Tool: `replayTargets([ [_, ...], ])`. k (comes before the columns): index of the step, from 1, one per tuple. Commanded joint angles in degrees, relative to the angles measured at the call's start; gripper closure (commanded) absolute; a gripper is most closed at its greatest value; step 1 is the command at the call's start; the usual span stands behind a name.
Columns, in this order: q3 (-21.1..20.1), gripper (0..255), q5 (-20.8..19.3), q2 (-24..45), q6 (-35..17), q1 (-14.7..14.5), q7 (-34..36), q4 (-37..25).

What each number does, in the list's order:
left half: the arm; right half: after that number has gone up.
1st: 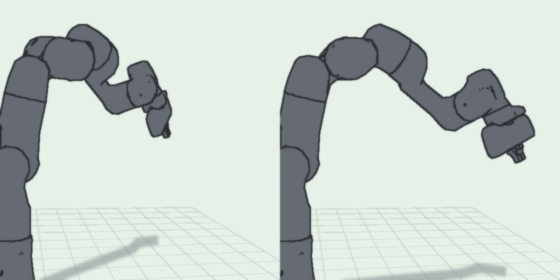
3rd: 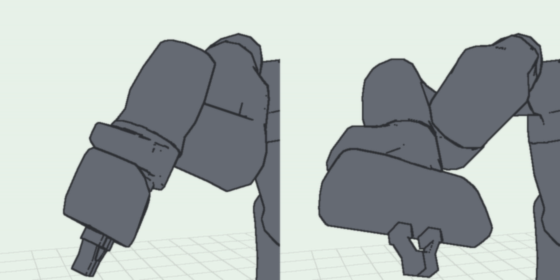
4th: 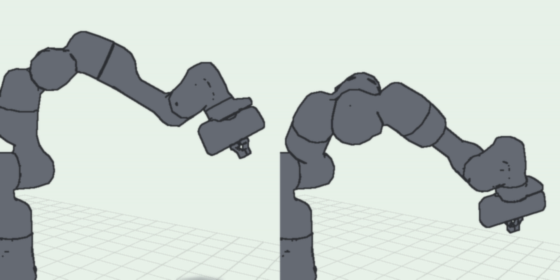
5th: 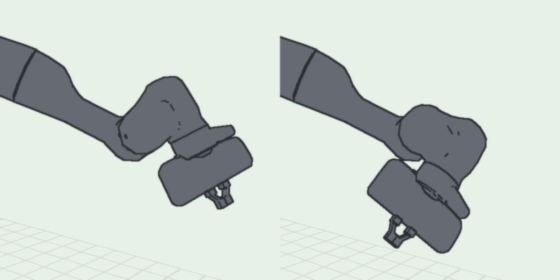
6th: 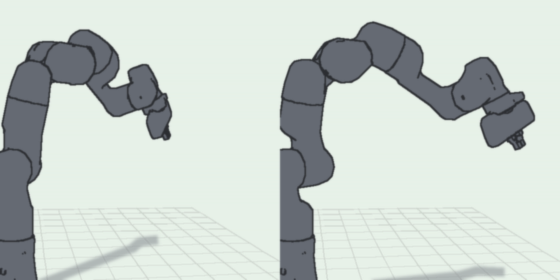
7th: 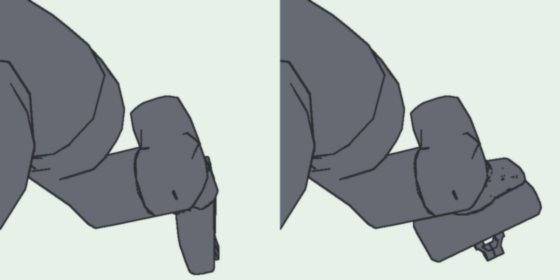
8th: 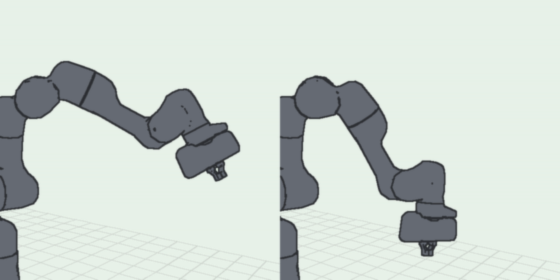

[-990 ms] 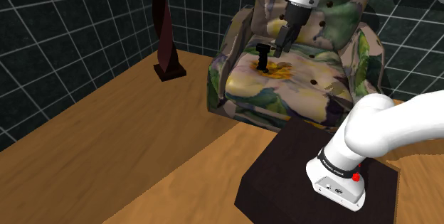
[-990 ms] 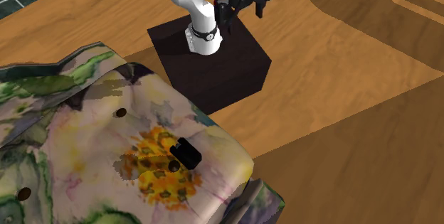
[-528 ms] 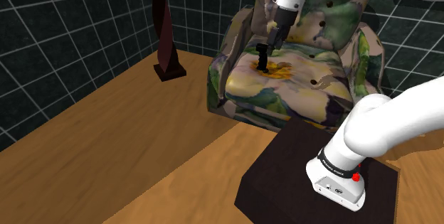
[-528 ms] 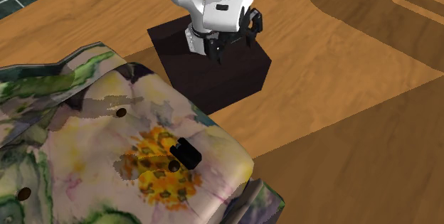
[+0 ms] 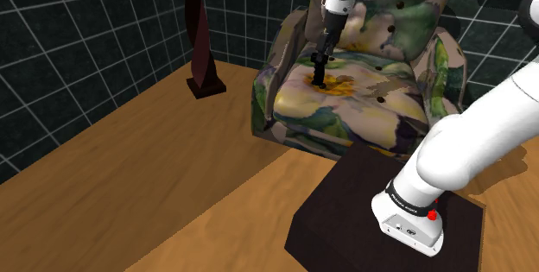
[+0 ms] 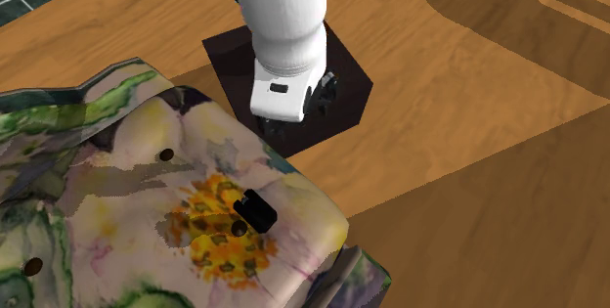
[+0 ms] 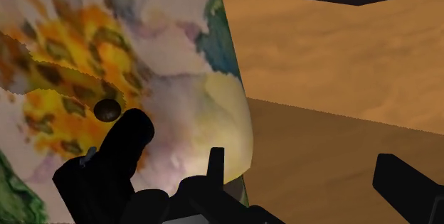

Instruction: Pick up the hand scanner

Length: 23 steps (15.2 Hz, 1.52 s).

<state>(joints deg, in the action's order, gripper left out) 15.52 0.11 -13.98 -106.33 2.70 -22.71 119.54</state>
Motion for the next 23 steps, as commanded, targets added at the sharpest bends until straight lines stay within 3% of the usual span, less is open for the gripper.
replayTargets([
  [1, 1.17, 0, 0.21, 3.99, -1.3, 0.34, -2.05, -2.52],
  [14, 5.12, 0, 5.99, 31.67, -1.11, 5.66, -13.76, -29.02],
  [23, 4.86, 0, 6.52, 32.77, -6.5, 5.64, -14.12, -24.65],
])
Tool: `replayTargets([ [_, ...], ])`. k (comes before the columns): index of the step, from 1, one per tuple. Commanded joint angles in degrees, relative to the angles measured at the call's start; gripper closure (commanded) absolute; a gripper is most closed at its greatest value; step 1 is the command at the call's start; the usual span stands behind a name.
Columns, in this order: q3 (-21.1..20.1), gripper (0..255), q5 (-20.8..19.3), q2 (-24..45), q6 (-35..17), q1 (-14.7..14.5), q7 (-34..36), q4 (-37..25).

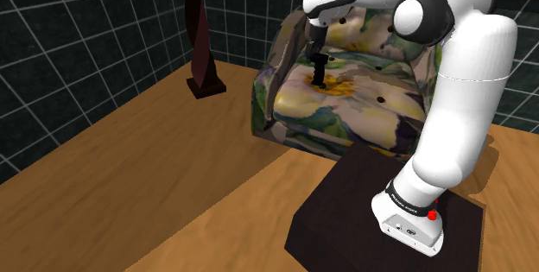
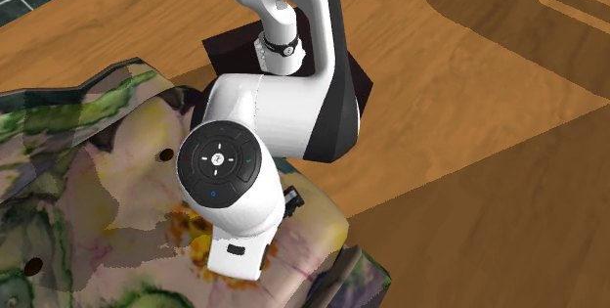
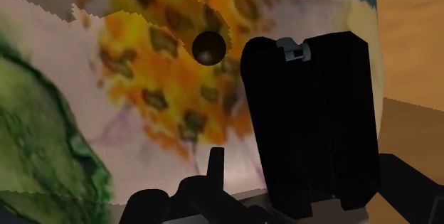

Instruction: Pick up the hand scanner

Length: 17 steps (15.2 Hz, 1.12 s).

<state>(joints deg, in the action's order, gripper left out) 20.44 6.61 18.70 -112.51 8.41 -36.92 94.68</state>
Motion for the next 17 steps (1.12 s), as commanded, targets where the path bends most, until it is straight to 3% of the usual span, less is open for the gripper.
replayTargets([
  [1, -0.03, 255, 0.06, 0.13, -0.35, -0.01, -0.01, 0.2],
  [10, -0.05, 255, 0.03, 0.09, -0.32, -0.07, 0.08, 0.19],
  [17, 0.17, 255, -0.48, -0.95, 4.65, -0.03, 0.42, -3.8],
])
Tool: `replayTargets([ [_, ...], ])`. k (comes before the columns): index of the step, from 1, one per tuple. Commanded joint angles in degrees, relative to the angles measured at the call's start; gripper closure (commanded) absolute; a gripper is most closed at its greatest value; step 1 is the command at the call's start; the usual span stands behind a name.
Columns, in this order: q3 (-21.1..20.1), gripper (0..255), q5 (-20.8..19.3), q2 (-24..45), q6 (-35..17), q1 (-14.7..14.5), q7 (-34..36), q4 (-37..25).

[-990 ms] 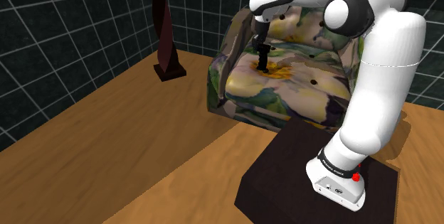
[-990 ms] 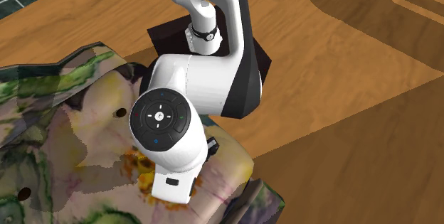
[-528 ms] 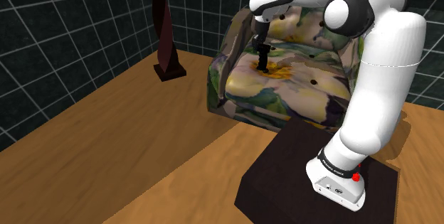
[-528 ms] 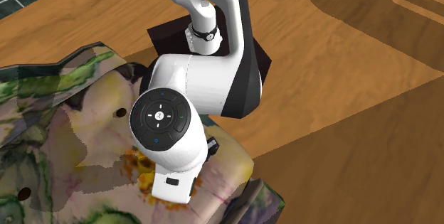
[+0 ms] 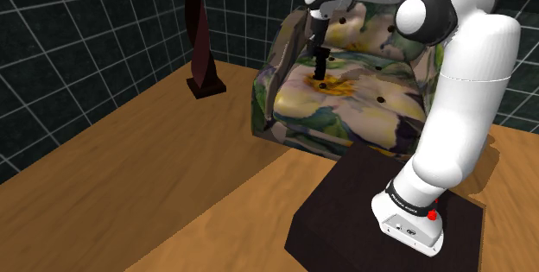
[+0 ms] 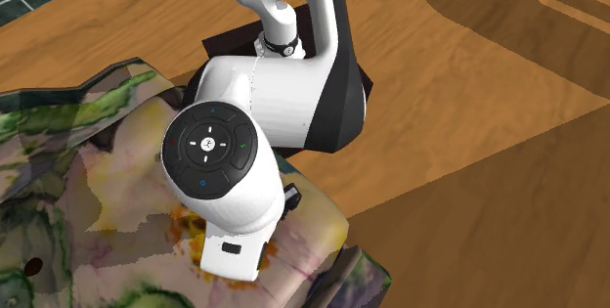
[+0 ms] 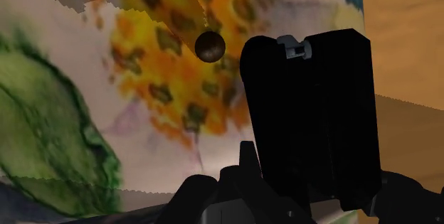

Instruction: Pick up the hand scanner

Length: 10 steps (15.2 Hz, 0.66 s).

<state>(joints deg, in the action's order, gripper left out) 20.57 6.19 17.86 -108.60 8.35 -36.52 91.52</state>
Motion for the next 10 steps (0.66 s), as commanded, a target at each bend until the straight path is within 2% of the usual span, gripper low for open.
replayTargets([
  [1, 0.06, 255, -0.11, -0.21, 1.47, 0.05, 0.06, -1.28],
  [8, 0.22, 255, -0.31, -0.52, 6.73, 0.27, 0.24, -6.27],
  [10, 0.22, 255, -0.32, -0.52, 6.85, 0.28, 0.25, -6.38],
])
